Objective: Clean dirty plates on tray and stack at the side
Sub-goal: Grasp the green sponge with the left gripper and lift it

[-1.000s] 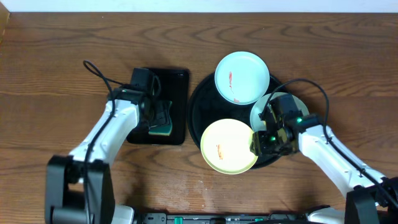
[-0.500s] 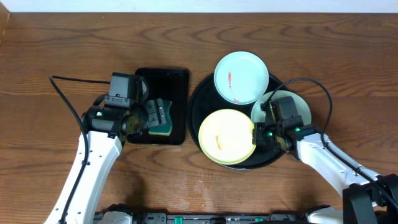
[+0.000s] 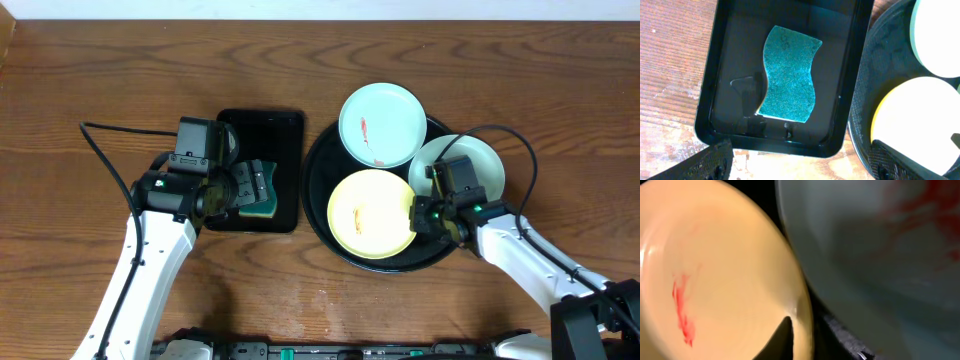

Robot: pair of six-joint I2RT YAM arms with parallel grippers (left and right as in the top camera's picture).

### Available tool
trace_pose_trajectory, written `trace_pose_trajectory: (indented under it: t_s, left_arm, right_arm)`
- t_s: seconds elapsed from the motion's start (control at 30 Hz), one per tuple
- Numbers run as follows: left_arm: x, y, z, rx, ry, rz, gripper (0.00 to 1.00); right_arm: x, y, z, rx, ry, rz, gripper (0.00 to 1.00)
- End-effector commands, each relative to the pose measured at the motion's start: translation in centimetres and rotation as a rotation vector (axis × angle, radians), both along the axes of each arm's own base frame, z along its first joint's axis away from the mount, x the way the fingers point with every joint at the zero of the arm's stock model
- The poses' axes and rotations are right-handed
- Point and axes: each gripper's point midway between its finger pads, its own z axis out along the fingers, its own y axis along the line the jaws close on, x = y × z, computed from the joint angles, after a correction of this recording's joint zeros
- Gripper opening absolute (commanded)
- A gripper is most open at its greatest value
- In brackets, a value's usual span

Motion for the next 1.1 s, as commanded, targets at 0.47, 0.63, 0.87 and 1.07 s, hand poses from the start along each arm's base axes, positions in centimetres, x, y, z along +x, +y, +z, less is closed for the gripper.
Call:
trace_pose_trajectory:
  t_s: [0.47, 0.63, 0.87, 1.07]
  left_arm:
    - [0.6, -0.3, -1.9, 0.002, 0.065, -0.007, 0.90]
    - [1.2, -0.5, -2.8, 0.019, 0.065, -0.045, 0.90]
    - [3.4, -1.1, -9.6, 0.037, 0.172, -0.052, 0.79]
    - [4.5, -1.6, -14.9, 0.036, 0.246, -0.030, 0.58]
  right_arm:
    - [0.0, -1.2, -3.0, -0.140, 0.021, 0.053, 0.07]
    - [1.8, -2.0, -2.7, -0.158, -0.040, 0.011, 0.01]
    - [2.0, -2.9, -2.8, -0.179, -0.044, -0.015, 0.01]
    - [2.1, -2.8, -2.8, -0.177, -0.045, -0.016, 0.01]
